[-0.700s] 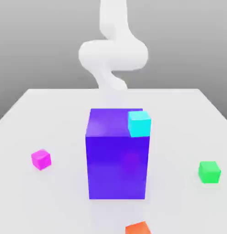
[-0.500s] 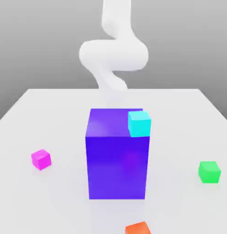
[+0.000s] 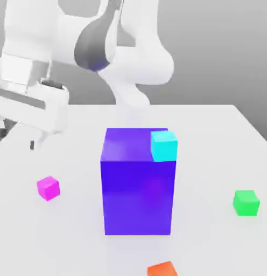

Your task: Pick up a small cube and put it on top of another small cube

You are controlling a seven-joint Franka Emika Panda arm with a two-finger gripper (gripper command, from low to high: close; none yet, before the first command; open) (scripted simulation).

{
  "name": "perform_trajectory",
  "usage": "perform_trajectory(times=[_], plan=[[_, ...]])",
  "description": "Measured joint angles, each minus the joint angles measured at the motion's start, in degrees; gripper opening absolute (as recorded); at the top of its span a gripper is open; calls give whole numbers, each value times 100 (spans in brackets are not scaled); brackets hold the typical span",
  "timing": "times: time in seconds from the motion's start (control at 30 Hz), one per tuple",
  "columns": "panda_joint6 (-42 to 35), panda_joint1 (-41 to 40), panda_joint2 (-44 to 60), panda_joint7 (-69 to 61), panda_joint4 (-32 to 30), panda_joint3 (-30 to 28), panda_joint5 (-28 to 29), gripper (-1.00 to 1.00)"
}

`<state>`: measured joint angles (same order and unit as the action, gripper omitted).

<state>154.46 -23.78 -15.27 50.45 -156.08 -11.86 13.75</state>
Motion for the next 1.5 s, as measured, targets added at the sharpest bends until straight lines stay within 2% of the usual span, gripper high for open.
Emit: perform_trajectory(times=[0.2,0.27,0.37,0.43,0.53,0.67,0.7,0.9,1.0,1.07,1.17,1.27,1.33,1.5], plan=[[624,-368,750,-305,-632,-567,-225,0],[837,-441,999,-534,-848,-742,-485,0],[1171,-470,1400,-1059,-1071,-884,-1174,0],[1420,-512,1722,-1471,-1042,-713,-1775,0],[1790,-938,2219,-2075,-934,-63,-2628,0],[2321,-1795,2873,-2441,-809,887,-3074,0],[2437,-1945,3012,-2482,-789,1036,-3104,-100],[2490,-2015,3081,-2488,-778,1107,-3107,-100],[2258,-1781,2793,-2359,-825,857,-2980,-100],[2013,-1492,2485,-2154,-885,511,-2730,-100],[1636,-1260,1991,-1666,-996,99,-2053,-100],[1255,-1376,1504,-1228,-1108,-16,-1403,-100],[1220,-1463,1328,-933,-956,97,-1041,-100],[1049,-374,1252,94,-524,756,-800,-100]])
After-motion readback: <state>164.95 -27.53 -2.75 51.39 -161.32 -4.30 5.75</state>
